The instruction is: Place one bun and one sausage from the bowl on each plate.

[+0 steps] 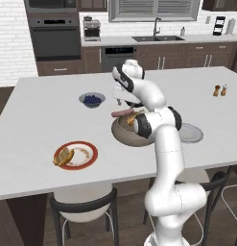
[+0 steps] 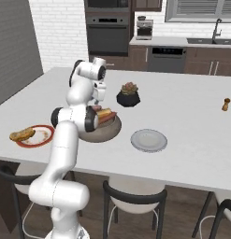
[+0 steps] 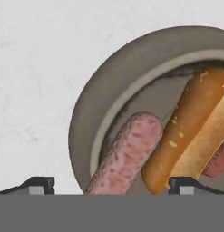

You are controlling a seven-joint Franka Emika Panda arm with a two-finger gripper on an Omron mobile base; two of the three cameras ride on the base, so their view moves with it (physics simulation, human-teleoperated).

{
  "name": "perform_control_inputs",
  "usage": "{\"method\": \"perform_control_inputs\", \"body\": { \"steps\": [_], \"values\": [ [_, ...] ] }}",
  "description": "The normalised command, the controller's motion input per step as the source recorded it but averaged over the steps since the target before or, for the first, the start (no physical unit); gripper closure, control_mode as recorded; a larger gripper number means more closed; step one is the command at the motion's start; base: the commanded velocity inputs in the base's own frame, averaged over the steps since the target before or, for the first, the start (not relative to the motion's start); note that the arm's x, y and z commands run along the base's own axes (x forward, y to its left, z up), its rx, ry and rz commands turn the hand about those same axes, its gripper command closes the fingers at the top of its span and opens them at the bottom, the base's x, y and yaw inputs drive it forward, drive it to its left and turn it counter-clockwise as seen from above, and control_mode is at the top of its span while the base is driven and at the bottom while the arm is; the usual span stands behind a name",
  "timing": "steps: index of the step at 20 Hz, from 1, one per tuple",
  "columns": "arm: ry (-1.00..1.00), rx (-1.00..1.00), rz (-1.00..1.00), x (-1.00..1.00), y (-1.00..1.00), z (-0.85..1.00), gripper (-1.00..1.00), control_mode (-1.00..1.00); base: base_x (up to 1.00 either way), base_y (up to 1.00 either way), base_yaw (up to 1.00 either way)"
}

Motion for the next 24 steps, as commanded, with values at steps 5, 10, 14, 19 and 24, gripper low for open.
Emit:
{"method": "perform_control_inputs", "body": {
  "steps": [5, 10, 14, 19, 24],
  "values": [
    [0.08, -0.05, -0.11, 0.10, 0.00, -0.19, -1.00, -1.00, 0.00, 0.00, 0.00],
    [0.00, 0.00, -0.03, 0.21, 0.00, -0.02, -1.00, -1.00, 0.00, 0.00, 0.00],
    [0.00, 0.00, 0.02, 0.16, 0.00, -0.13, -1.00, -1.00, 0.00, 0.00, 0.00],
    [0.05, -0.03, 0.03, 0.17, 0.04, -0.14, -1.00, -1.00, 0.00, 0.00, 0.00],
    [0.25, -0.08, 0.00, -0.08, 0.02, 0.00, -1.00, -1.00, 0.00, 0.00, 0.00]
  ]
}}
